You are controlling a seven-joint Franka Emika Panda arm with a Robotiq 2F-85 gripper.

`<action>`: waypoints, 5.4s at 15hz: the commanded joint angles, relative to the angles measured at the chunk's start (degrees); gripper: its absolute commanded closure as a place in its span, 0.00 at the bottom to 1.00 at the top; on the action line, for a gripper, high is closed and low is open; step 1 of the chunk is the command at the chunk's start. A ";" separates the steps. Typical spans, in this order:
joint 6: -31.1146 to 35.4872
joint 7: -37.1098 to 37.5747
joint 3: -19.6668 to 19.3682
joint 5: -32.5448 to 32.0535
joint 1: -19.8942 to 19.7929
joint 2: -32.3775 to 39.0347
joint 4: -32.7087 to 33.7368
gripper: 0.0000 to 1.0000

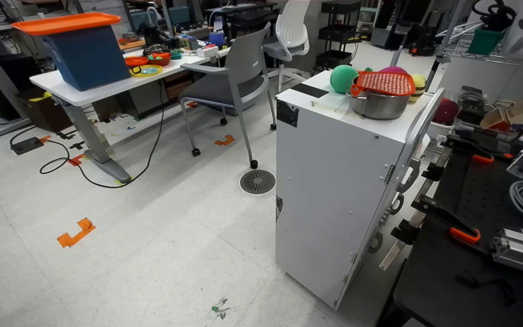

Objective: Remove the pot holder from the top of the cabinet.

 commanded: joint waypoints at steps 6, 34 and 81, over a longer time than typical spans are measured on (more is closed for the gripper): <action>-0.42 -3.81 2.52 1.36 0.09 7.89 6.40 0.00; -8.57 -20.43 2.89 8.32 -1.81 9.62 8.41 0.00; -7.48 -24.52 4.14 3.07 -0.86 13.94 10.61 0.00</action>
